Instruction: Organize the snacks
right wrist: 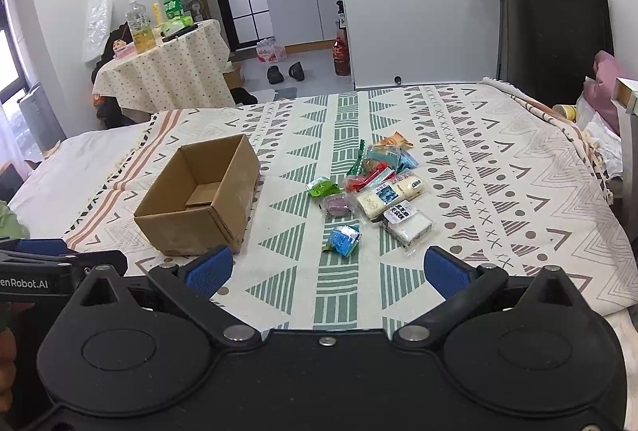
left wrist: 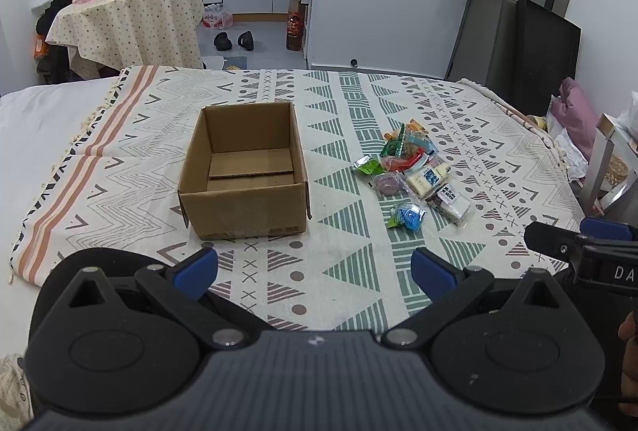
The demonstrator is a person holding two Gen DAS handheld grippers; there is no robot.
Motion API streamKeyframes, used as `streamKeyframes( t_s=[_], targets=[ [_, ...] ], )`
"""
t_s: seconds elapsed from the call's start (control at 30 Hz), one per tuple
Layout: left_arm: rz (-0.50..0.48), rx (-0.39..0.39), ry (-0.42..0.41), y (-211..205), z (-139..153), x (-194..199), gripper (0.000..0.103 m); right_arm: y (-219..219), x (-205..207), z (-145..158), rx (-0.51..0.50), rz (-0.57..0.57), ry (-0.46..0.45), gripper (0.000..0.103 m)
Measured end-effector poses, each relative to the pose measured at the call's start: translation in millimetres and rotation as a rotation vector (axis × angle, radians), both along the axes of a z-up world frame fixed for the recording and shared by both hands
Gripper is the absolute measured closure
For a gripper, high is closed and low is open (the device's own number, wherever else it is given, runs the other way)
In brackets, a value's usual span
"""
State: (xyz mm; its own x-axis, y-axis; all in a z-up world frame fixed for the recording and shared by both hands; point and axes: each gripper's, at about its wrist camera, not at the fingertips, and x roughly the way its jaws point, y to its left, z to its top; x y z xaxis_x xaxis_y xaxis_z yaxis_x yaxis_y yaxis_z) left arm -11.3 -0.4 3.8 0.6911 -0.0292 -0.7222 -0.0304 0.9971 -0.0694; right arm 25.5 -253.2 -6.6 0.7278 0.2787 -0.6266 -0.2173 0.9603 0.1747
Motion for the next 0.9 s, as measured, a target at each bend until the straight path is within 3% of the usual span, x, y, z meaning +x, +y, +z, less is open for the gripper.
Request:
streamKeyframes(
  t_s=[0.9],
  targets=[
    [0.002,-0.007,0.007,0.8,-2.5,0.5,0.000,-6.3,4.0,-3.0,-0.010,-0.033,0.003,0.000]
  ],
)
